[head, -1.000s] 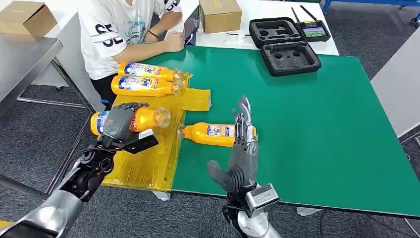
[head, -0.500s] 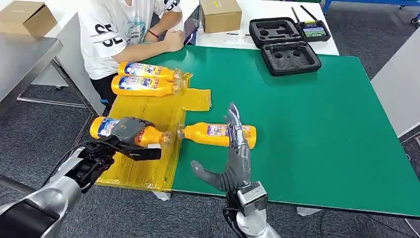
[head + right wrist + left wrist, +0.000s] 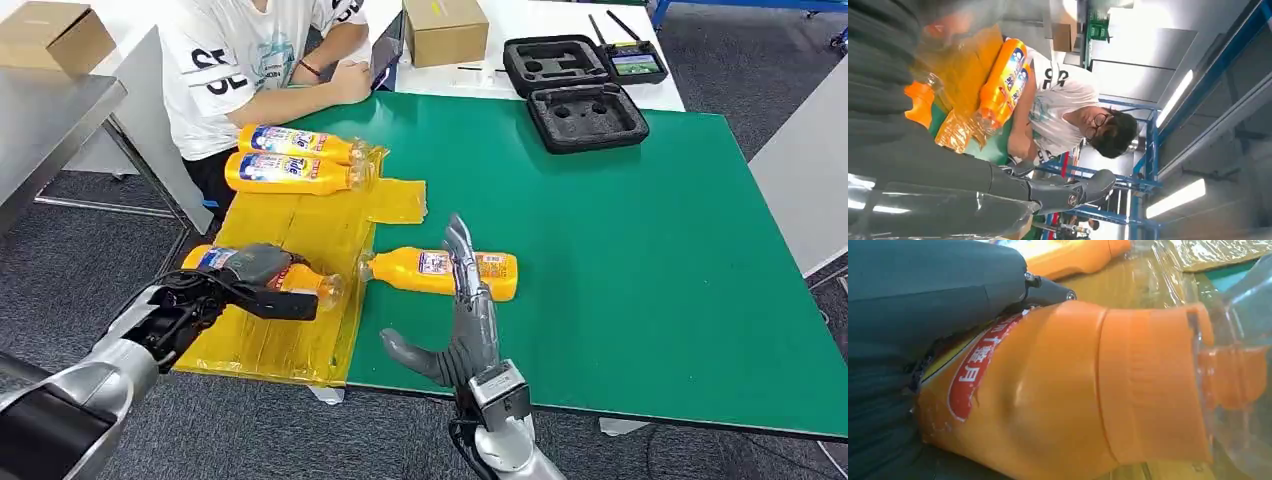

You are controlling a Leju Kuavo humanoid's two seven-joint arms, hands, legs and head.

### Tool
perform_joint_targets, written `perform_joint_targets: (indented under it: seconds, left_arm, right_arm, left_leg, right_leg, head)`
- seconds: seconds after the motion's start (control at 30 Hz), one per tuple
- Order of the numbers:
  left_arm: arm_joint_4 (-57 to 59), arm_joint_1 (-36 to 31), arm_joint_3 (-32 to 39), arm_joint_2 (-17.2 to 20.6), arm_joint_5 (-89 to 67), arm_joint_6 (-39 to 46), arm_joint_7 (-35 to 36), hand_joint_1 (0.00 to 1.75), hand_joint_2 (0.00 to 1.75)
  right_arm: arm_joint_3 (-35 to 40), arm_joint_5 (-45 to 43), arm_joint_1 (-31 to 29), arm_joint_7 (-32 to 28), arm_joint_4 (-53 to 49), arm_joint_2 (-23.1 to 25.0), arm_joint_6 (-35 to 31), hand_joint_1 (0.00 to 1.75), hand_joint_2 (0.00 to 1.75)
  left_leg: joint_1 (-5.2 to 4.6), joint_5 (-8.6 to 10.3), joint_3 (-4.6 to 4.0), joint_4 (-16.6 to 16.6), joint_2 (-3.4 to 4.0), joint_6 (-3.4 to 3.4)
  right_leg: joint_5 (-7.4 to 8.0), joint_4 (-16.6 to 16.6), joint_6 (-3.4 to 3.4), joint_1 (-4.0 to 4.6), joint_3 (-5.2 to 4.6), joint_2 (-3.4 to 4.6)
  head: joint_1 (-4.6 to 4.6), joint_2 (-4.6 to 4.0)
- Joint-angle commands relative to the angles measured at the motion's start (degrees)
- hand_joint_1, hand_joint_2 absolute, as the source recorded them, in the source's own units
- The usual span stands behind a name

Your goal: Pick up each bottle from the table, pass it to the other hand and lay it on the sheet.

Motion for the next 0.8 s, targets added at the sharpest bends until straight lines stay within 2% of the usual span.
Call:
perform_joint_targets:
  seconds: [0.03, 0.1, 0.13, 0.17, 0.2, 0.23, 0.43, 0.5, 0.53, 0.57, 0.8]
  left_arm:
    - [4.4, -2.2, -1.0, 1.7, 3.5, -6.1, -1.5, 1.75, 1.75]
    - [4.2, -1.5, -1.3, 2.0, 3.6, -6.1, -1.2, 1.75, 1.75]
    - [4.2, -1.1, -1.6, 2.2, 3.5, -6.3, -0.9, 1.68, 1.75]
    - [4.1, -0.7, -2.1, 2.4, 3.4, -6.4, -0.5, 1.38, 1.75]
    - [4.1, -0.4, -2.4, 2.6, 3.4, -6.8, -0.3, 0.56, 1.75]
    - [4.0, 0.2, -3.2, 2.9, 3.0, -6.9, 0.0, 0.02, 1.75]
    - [4.0, 1.0, -3.8, 2.9, 2.8, -6.5, 0.6, 0.0, 1.75]
    - [4.0, 0.9, -3.7, 2.9, 2.8, -6.5, 0.6, 0.0, 1.75]
    - [4.0, 0.9, -3.7, 2.9, 2.8, -6.5, 0.6, 0.0, 1.75]
    - [3.6, 1.0, -3.9, 3.1, 3.4, -6.9, 0.4, 0.0, 0.0]
    - [2.7, 2.5, -5.0, 3.9, 3.4, -6.6, 0.7, 0.0, 0.0]
  right_arm:
    - [0.9, -0.9, -3.3, -0.1, 6.4, -0.3, 0.8, 0.0, 1.75]
    - [0.9, -1.0, -3.4, -0.1, 6.7, -0.1, 1.1, 0.0, 1.75]
    - [0.9, -1.1, -3.4, -0.1, 7.0, 0.0, 1.2, 0.0, 1.75]
    - [0.7, -1.5, -3.3, -0.1, 7.2, 0.1, 1.6, 0.0, 1.75]
    - [0.6, -1.5, -3.3, -0.1, 7.3, 0.2, 1.8, 0.0, 1.75]
    - [0.3, -2.0, -3.2, -0.1, 7.5, 0.3, 2.2, 0.0, 1.75]
    - [0.1, -1.9, -3.2, -0.1, 7.8, 0.4, 2.4, 0.0, 1.75]
    - [0.1, -1.9, -3.2, -0.1, 7.9, 0.4, 2.4, 0.0, 1.75]
    - [0.1, -1.9, -3.2, -0.1, 7.9, 0.4, 2.4, 0.0, 1.75]
    - [-0.1, -1.6, -3.3, -0.1, 8.2, 0.6, 2.6, 0.0, 1.75]
    - [-0.9, -2.7, -3.8, -0.1, 9.2, 0.8, 3.7, 0.0, 1.75]
  left_leg:
    - [0.03, -0.09, 0.24, 0.0, 0.15, 0.03]
    - [0.05, -0.17, 0.43, 0.0, 0.24, 0.04]
    - [0.0, -0.09, 0.29, -0.1, 0.18, 0.03]
    - [0.04, -0.16, 0.45, 0.0, 0.22, 0.04]
    - [0.03, -0.19, 0.53, -0.1, 0.26, 0.04]
    - [-0.01, -0.12, 0.41, -0.1, 0.21, 0.04]
    - [0.02, -0.16, 0.48, -0.1, 0.18, 0.05]
    - [-0.02, -0.06, 0.28, -0.1, 0.11, 0.03]
    - [0.02, -0.15, 0.46, -0.1, 0.24, 0.05]
    - [-0.01, -0.1, 0.41, -0.1, 0.17, 0.04]
    - [0.05, -0.26, 0.76, -0.1, 0.33, 0.06]
  right_leg:
    - [-0.03, -0.1, -0.09, 0.05, 0.21, 0.12]
    - [-0.08, -0.1, -0.14, 0.09, 0.39, 0.2]
    - [-0.03, -0.1, -0.08, 0.02, 0.24, 0.15]
    - [-0.08, -0.1, -0.13, 0.07, 0.41, 0.18]
    - [-0.09, -0.1, -0.14, 0.07, 0.47, 0.21]
    - [-0.05, -0.1, -0.1, 0.02, 0.36, 0.18]
    - [-0.1, -0.1, -0.11, 0.06, 0.46, 0.12]
    - [-0.02, -0.1, -0.05, 0.0, 0.28, 0.1]
    - [-0.04, -0.1, -0.1, 0.05, 0.43, 0.21]
    - [-0.03, -0.1, -0.08, 0.01, 0.37, 0.15]
    - [-0.13, -0.1, -0.19, 0.1, 0.7, 0.27]
  head:
    - [0.02, 0.0]
    - [0.0, 0.02]
    - [0.0, 0.02]
    - [0.0, 0.02]
    - [0.02, 0.02]
    - [0.0, 0.02]
    - [0.04, 0.02]
    - [0.0, 0.02]
    - [0.0, 0.02]
    - [0.0, 0.0]
    - [0.0, 0.02]
